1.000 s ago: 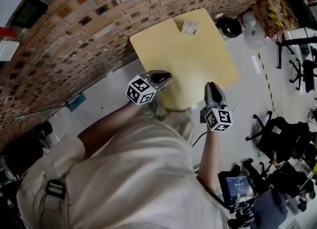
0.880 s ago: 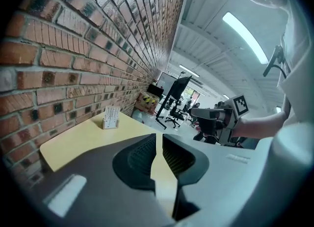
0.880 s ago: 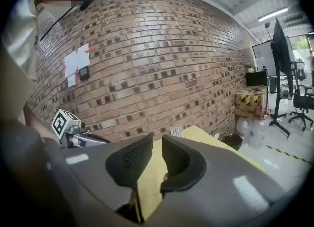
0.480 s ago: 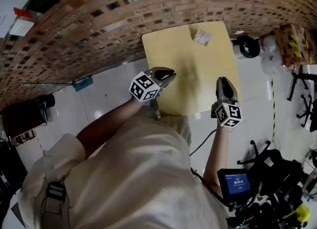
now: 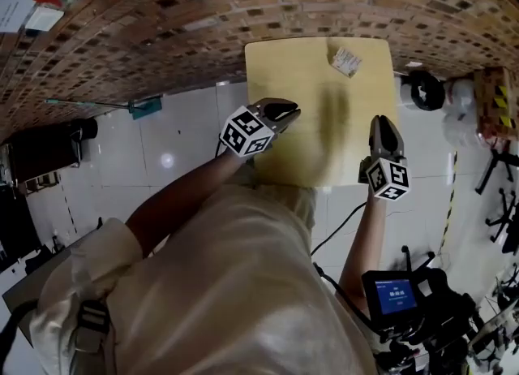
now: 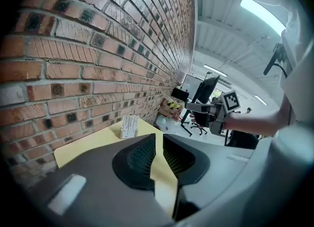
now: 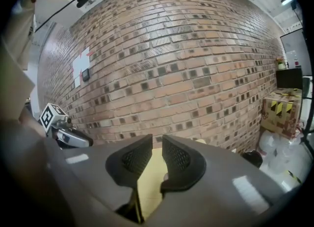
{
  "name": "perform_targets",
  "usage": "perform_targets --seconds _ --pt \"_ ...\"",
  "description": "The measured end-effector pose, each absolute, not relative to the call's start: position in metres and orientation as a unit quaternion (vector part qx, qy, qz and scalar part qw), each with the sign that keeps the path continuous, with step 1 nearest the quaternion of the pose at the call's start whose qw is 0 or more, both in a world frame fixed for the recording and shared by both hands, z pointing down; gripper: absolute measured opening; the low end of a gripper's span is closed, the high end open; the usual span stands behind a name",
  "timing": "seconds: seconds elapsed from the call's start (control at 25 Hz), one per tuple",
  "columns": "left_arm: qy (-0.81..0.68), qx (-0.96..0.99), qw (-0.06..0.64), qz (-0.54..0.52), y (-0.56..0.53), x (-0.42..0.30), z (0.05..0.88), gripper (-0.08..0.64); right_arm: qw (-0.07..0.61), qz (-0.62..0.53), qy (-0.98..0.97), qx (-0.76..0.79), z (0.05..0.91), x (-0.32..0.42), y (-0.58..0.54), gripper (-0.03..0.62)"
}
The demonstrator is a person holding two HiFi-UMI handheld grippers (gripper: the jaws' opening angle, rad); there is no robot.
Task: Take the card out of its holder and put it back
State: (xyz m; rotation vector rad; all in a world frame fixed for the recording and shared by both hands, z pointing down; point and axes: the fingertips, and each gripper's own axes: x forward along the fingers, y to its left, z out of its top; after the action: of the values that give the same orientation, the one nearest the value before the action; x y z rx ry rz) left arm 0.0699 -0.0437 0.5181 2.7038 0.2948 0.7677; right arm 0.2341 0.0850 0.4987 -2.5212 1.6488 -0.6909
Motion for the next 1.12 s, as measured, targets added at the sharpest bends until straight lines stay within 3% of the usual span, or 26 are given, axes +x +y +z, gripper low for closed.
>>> perform_targets --seconds 0.8,1.12 --pt "0.035 0.941 0.177 0.286 -0.059 0.085 0.531 0.067 0.008 -0.251 0.582 -0.773 0.543 0.280 0.048 0.057" --pt "0.027 0.937 0.183 0.296 -0.054 0.089 0.540 0.067 -0.037 -0.250 0.613 -0.749 0.562 0.299 0.028 0.057"
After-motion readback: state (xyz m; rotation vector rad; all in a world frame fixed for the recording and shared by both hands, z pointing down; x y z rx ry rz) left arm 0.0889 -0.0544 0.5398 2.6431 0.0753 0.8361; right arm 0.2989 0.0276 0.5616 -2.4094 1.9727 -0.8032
